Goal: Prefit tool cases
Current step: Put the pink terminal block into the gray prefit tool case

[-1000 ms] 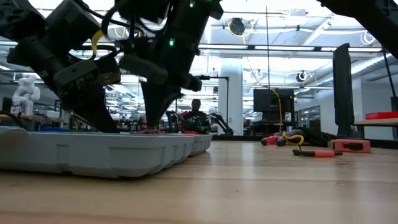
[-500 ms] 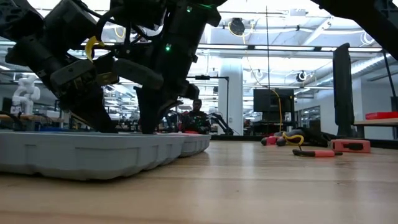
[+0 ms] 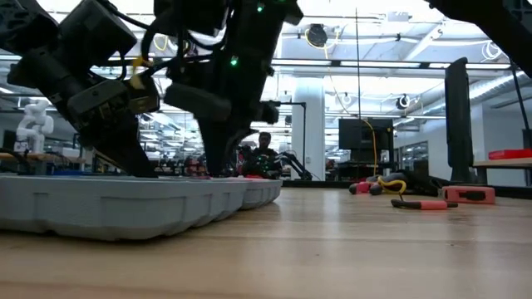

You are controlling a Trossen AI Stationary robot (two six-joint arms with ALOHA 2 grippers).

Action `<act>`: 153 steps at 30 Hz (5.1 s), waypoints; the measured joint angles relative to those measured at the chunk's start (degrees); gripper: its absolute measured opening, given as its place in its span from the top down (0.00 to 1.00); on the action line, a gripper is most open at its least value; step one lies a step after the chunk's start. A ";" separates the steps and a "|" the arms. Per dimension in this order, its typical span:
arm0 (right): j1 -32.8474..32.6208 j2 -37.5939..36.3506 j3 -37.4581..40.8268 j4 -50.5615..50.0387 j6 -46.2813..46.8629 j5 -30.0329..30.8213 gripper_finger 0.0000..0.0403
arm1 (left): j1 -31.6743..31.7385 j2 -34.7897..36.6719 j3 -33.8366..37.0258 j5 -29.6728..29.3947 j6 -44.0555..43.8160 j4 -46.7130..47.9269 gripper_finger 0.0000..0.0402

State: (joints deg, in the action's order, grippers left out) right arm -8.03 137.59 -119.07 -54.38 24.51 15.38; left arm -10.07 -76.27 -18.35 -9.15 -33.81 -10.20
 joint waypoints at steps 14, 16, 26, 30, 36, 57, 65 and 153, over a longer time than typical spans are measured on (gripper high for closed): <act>-1.06 0.69 -0.02 5.26 0.02 -6.80 1.00 | -0.02 0.00 0.00 -1.70 -0.21 0.02 0.96; -1.14 0.74 -0.02 6.34 -0.04 -6.90 1.00 | -0.02 0.00 0.00 -2.02 -0.25 0.03 0.96; -1.07 -1.38 0.00 4.80 -4.66 -4.74 1.00 | -0.04 4.66 -1.97 -5.34 3.78 3.32 0.96; -1.03 -2.98 -0.13 2.93 -9.05 -5.04 1.00 | -0.49 10.14 -5.54 0.98 1.27 11.91 0.96; -1.03 -3.05 0.94 2.83 -14.14 -4.96 1.00 | -4.99 10.77 -6.47 4.44 -9.98 23.73 0.96; 0.11 -3.25 7.76 11.16 -18.37 -5.94 1.00 | -11.86 9.38 -17.36 8.50 -19.86 41.02 0.99; 0.04 -3.40 7.87 10.74 -20.13 -4.87 1.00 | -12.76 4.82 -16.52 8.65 -24.01 40.14 0.99; 2.61 -1.69 8.86 22.38 -22.35 -7.85 1.00 | -15.04 -5.00 -16.52 -1.58 -23.38 32.95 1.00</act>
State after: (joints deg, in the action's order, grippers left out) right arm -5.43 135.90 -110.20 -32.00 2.16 7.53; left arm -25.10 -81.27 -34.87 -10.73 -57.19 22.75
